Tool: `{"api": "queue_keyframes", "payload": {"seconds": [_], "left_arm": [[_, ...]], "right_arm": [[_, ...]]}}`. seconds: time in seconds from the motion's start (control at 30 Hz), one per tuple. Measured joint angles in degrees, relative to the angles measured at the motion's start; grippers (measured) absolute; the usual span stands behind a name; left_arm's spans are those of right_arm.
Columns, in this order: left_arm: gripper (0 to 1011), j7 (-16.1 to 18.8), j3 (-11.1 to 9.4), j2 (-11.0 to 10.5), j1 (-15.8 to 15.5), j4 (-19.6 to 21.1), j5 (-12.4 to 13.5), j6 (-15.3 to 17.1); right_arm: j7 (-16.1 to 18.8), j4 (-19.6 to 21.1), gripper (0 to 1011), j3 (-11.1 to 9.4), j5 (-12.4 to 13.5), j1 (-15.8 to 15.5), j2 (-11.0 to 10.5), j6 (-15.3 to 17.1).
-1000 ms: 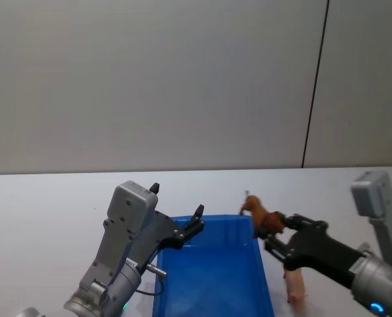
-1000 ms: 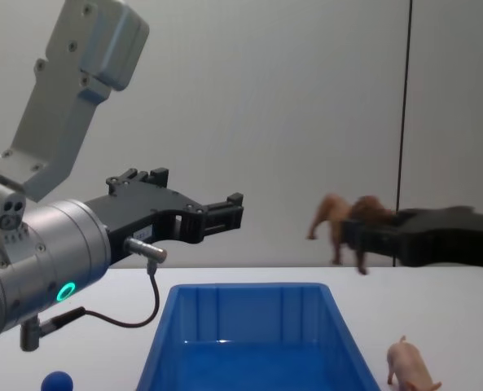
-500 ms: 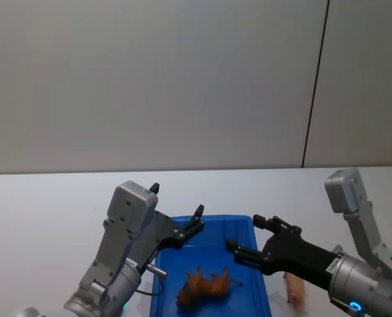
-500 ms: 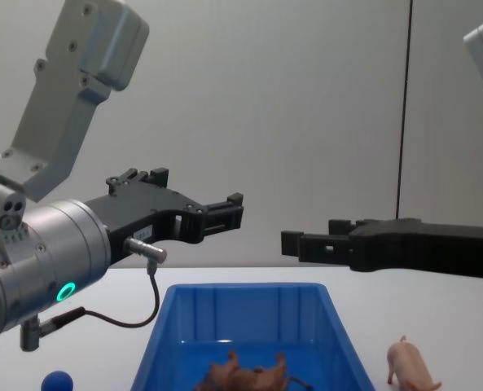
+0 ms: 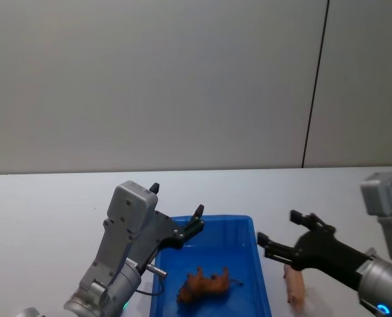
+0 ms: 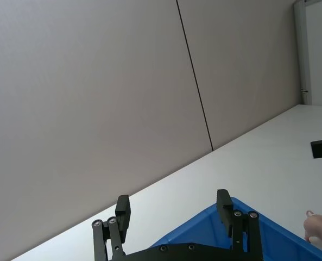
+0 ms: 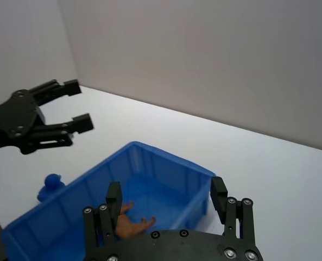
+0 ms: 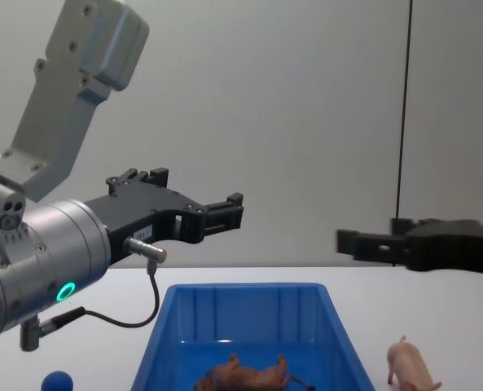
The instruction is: Pick up the two dolls from the table and place them into the box.
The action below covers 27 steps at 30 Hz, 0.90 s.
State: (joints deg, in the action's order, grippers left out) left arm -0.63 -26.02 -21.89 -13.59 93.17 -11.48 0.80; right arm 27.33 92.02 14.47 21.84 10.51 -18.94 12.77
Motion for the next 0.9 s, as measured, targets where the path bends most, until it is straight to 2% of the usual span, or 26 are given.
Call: {"api": "queue_keyframes", "payload": {"seconds": [0.4,0.63,0.9], "left_arm": [[1002,0.00,0.00,0.00,0.00,0.00,0.00,0.00],[1002,0.00,0.00,0.00,0.00,0.00,0.00,0.00],[1002,0.00,0.00,0.00,0.00,0.00,0.00,0.00]], "right_arm": [[-3.46,1.25,1001,-1.46,1.36,-4.02,-3.24,0.52],[-4.07,0.80,1001,-1.34,1.14,-5.07,-3.77,1.82],[-4.33,-0.85,1001,-0.67,0.41,-5.22,-3.43,3.21]]}}
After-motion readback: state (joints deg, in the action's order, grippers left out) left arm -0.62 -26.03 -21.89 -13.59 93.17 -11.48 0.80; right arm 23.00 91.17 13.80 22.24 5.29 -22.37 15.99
